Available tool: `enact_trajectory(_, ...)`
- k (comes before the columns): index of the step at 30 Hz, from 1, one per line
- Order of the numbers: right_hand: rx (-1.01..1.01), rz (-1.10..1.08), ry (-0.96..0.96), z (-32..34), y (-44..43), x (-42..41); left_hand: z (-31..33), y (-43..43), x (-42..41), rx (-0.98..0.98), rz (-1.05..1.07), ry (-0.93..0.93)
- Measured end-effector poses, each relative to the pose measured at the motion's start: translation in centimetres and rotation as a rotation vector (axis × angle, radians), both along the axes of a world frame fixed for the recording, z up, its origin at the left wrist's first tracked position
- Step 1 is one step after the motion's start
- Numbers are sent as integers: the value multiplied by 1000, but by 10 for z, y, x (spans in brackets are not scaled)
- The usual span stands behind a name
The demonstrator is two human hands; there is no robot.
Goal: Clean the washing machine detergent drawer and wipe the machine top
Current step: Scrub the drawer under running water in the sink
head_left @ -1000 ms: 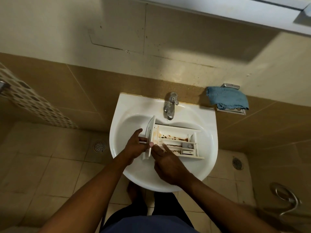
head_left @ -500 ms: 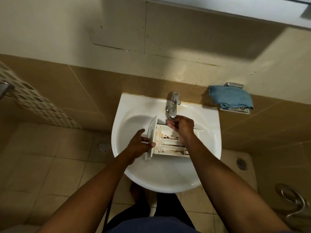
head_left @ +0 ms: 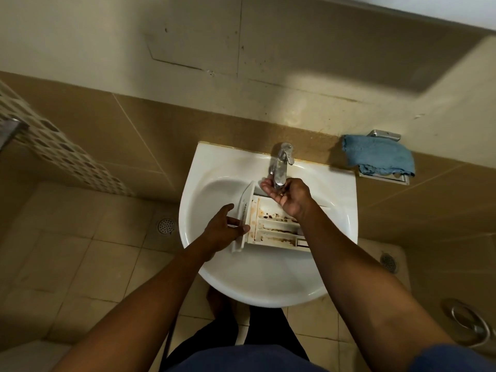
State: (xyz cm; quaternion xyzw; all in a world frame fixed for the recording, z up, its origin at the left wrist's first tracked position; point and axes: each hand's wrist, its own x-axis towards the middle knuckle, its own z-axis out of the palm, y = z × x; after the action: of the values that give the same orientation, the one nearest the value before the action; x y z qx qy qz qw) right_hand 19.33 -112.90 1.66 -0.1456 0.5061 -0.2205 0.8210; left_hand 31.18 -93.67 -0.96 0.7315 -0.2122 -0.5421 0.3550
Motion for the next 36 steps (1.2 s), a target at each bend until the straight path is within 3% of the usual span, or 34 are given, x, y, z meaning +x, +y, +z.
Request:
enact_trajectory(5,-38,25,58,4,3,-1,2,0,-1,-5,0,0)
enact_trajectory(9,-154,98,228,5,17,3,2,1,-1,-20,20,16)
enact_trajectory(13,-213,179,184,0,44,-6,1,1,-1,-28,28,15)
enact_trajectory(18,-411,452,342,15,69,-10,0,1,-2,-23,37,12)
enact_trajectory(25,-758,489,472,12,61,-2,-1,3,-1,-27,34,15)
enact_trajectory(28,-1081,753,570,12,85,-9,-1,1,-2,-30,42,17)
enact_trajectory(32,-1228,1027,677,14,105,-38,-2,2,-2,-34,45,10)
enact_trajectory(36,-1290,950,750,19,84,-30,-1,1,-1,-36,39,18)
